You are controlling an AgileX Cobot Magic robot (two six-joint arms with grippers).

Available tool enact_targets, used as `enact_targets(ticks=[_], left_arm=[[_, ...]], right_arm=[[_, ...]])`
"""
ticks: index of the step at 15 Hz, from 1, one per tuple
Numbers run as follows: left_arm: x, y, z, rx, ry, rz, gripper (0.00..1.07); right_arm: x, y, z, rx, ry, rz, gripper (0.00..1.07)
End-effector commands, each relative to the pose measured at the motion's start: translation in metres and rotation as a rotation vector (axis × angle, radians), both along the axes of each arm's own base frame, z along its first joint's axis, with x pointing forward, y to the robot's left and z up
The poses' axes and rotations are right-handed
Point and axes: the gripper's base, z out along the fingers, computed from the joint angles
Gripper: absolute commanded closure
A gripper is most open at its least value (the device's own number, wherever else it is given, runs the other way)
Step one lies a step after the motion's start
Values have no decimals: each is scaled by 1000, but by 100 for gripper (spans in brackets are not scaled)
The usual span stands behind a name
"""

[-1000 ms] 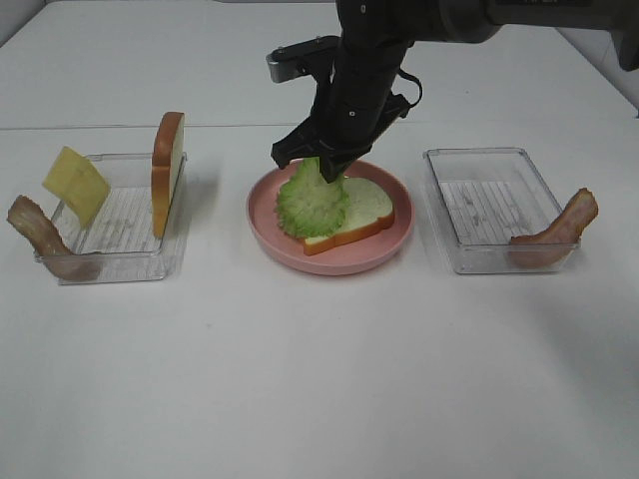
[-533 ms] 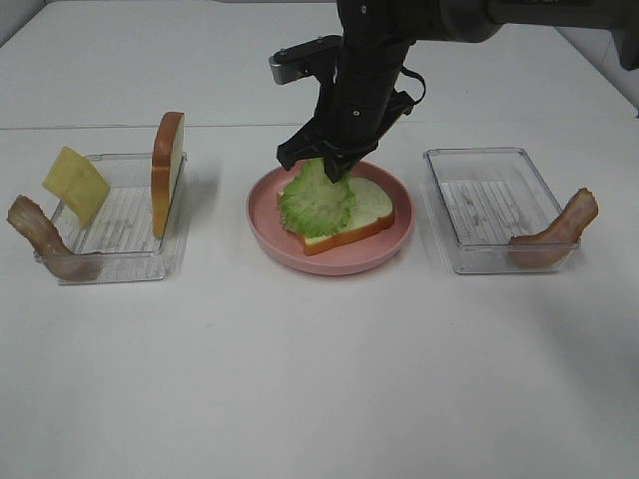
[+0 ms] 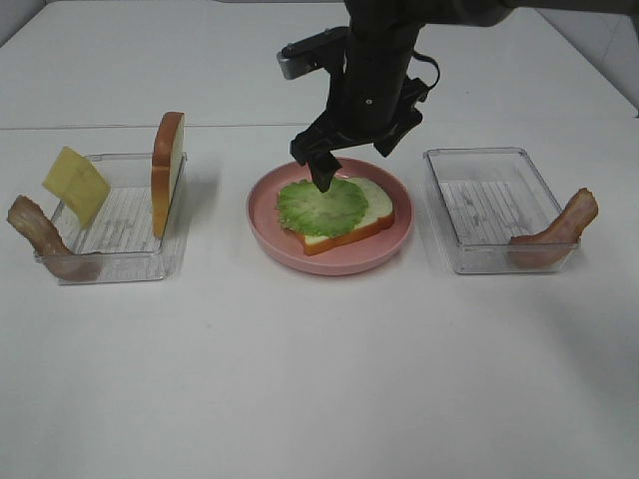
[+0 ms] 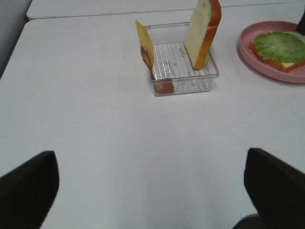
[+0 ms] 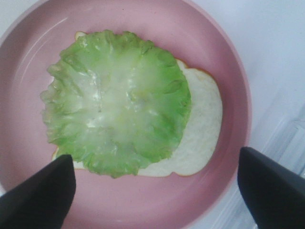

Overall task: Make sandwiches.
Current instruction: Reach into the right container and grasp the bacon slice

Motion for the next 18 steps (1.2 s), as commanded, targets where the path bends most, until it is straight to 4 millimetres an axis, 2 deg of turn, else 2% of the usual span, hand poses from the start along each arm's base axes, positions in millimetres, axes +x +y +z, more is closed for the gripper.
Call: enact_targets(ticks=[1,3,5,6,7,9,10,11,13,14,15,16,18], left_arm=[[-2,-1,-1,-9,-13,1,7],[-2,-1,-1,-9,-13,1,7],[-2,-1,-1,-9,-13,1,7],[-2,-1,-1,-9,-13,1,7],[-2,-1,-1,-9,-13,1,7],[-2,-1,-1,-9,-13,1,7],[-2,-1,-1,-9,-13,1,7],[-2,-1,-1,-9,-13,1,7],[-2,-1,-1,-9,-13,1,7],[-2,-1,-1,-9,-13,1,7],[-2,-1,-1,-9,-13,1,7],[-2,-1,-1,-9,-13,1,7],[-2,-1,-1,-9,-13,1,7]], right_arm=[[-8,-9,35,9,-23,-36,18],[-11,-20,56,1,-43,-66,18],[-12,-55,91,35,-55,-174,18],[-12,-66,99,39,-62,-198,18],[-13,-97,123,58,-92,-267,18],[-16,-139,143,55,-95,-367,18],[-16,-149,145,51,-86,-392,18],[-15,-182,144,62,-34,-488,18],[-14,-207,136,100,18,-540,18],[-14,-222,128,134,44,-567,19],[-16,-244,109,191,102,-617,19],[-17,-251,103,207,112,-628,19],[-22,-267,73,270,163,-667,19]])
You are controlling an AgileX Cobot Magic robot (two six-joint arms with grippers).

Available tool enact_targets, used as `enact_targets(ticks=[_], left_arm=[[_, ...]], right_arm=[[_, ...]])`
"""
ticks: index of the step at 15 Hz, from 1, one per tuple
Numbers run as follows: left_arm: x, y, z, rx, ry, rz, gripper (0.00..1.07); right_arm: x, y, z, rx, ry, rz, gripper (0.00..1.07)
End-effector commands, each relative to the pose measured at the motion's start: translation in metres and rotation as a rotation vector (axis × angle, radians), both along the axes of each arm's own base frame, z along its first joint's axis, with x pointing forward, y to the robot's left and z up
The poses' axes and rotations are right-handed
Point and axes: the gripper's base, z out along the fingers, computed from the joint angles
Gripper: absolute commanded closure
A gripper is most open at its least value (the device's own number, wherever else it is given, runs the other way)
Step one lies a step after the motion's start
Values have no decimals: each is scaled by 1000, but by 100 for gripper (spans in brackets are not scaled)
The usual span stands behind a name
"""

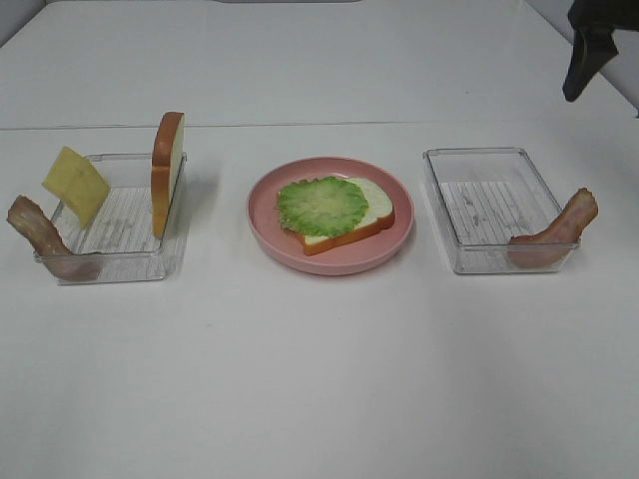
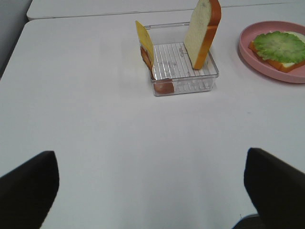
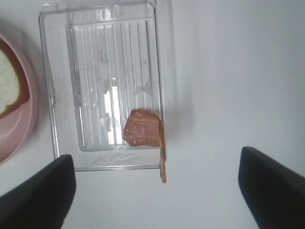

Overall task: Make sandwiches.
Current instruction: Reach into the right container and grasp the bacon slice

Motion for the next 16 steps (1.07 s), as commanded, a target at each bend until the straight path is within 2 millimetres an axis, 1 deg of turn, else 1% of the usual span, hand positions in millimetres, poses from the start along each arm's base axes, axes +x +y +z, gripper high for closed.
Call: enact_targets(ticks=[1,2,3,4,5,7,8,9,12,13,14,15,16], left_arm=[[-2,-1,-1,-9,-13,1,7],[-2,-1,-1,-9,-13,1,7],[-2,-1,-1,-9,-13,1,7],[-2,-1,-1,-9,-13,1,7],[-2,-1,-1,-9,-13,1,7],[-2,-1,-1,-9,-13,1,7],[-2,-1,-1,-9,-13,1,7],[-2,-1,-1,-9,-13,1,7],[-2,-1,-1,-9,-13,1,7],[-2,-1,-1,-9,-13,1,7],[-2,-1,-1,-9,-13,1,7],[-2,-1,-1,-9,-13,1,7],[-2,-1,-1,-9,-13,1,7]], right_arm=[[-4,-8,-25,62,18,-15,19],[-8,-11,-55,66,33,-31,19],[-9,-11,-62,66,39,-33,19],[-10,-11,-76,74,64,-37,19],[-9,-10,-98,92,120,-33,20],[-6,-8,-113,114,149,-33,22],[-5,-8,-119,119,163,-36,27],[-5,-8,-120,119,165,-37,29],[-6,-8,-120,121,173,-55,46],[-6,-10,-120,109,174,-80,90],[-6,-10,-120,107,173,-79,103],[-5,-11,-120,100,168,-84,107],[-5,-11,-120,97,170,-90,107]])
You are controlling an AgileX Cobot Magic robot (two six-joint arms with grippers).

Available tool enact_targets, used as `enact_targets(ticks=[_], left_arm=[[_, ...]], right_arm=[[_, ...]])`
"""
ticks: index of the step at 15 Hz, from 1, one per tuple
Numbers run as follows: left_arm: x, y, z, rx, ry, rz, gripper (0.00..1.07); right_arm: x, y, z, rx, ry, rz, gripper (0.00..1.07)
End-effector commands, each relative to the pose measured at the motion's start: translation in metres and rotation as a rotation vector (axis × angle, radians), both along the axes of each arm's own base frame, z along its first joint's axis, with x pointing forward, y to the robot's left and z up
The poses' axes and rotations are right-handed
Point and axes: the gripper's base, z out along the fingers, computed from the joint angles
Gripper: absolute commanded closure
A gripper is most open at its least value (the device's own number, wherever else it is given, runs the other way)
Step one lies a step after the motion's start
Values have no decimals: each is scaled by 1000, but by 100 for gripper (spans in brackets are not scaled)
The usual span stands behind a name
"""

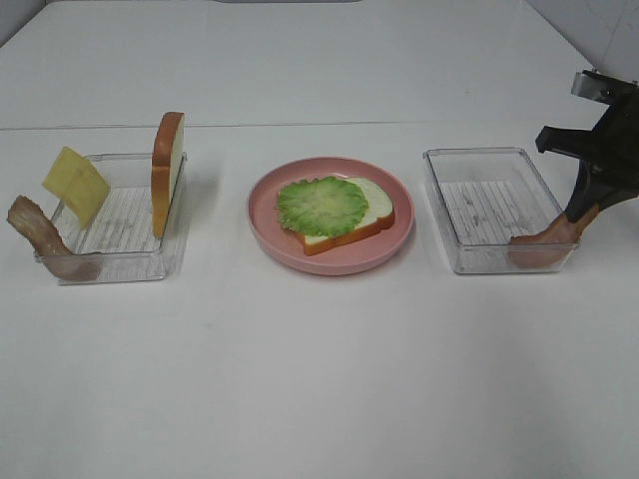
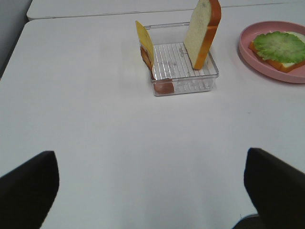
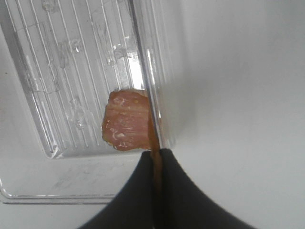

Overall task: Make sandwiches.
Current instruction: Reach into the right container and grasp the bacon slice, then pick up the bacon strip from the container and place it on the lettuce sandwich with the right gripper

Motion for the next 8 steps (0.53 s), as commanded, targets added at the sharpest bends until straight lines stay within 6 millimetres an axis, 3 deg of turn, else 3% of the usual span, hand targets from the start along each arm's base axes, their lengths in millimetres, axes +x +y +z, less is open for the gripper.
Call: enact_targets(ticks=[1,4,8], left_arm=[[-2,-1,-1,-9,-13,1,7],[-2,-1,-1,-9,-13,1,7],[-2,-1,-1,-9,-13,1,7]], right_arm=[[-1,-2,-2,-4,10,-17,107],[-3,1,5,5,8,-13,107],[-9,26,53,86,-116,7,107]])
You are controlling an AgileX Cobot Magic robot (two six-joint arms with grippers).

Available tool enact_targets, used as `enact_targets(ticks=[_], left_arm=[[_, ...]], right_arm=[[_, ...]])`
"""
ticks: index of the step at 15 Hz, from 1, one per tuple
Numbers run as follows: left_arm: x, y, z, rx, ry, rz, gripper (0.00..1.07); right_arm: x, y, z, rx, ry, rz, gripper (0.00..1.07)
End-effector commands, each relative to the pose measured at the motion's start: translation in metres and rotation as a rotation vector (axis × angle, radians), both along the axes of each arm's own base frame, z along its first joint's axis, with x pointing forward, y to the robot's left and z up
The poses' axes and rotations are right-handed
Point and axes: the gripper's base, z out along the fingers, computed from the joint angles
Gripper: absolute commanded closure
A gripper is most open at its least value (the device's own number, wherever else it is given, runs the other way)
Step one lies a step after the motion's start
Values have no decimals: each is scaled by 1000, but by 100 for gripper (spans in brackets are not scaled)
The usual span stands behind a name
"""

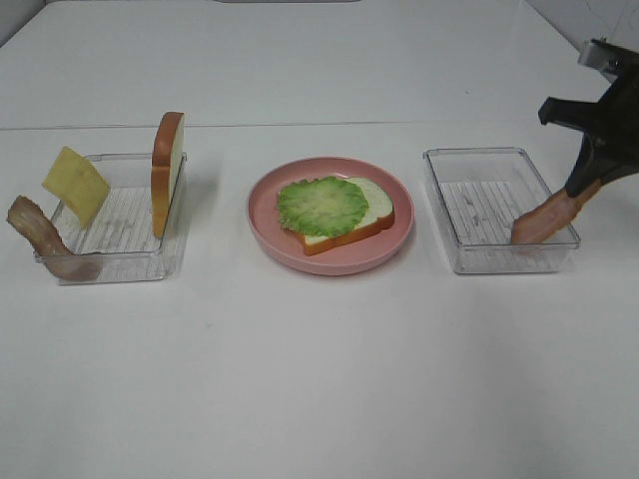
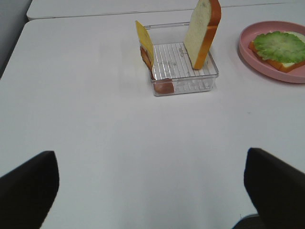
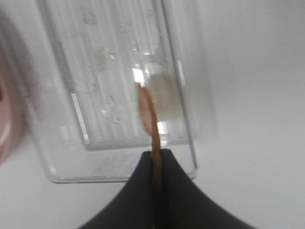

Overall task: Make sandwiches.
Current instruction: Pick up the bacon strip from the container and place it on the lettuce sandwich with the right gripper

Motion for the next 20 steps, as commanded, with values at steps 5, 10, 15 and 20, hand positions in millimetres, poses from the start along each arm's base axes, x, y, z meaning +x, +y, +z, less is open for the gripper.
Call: enact_targets(ticks=[5,10,15,20], left_arm=[[-2,-1,-1,-9,-13,1,7],[-2,-1,-1,-9,-13,1,7],[-2,-1,-1,-9,-13,1,7],[-2,-1,-1,-9,-13,1,7]], right_arm=[[-19,114,65,110,-178,268,107],[-30,216,73,190,-294,428,107],[-22,274,43,238,-280,503,107],[12,284,-9,73,-266,565,107]])
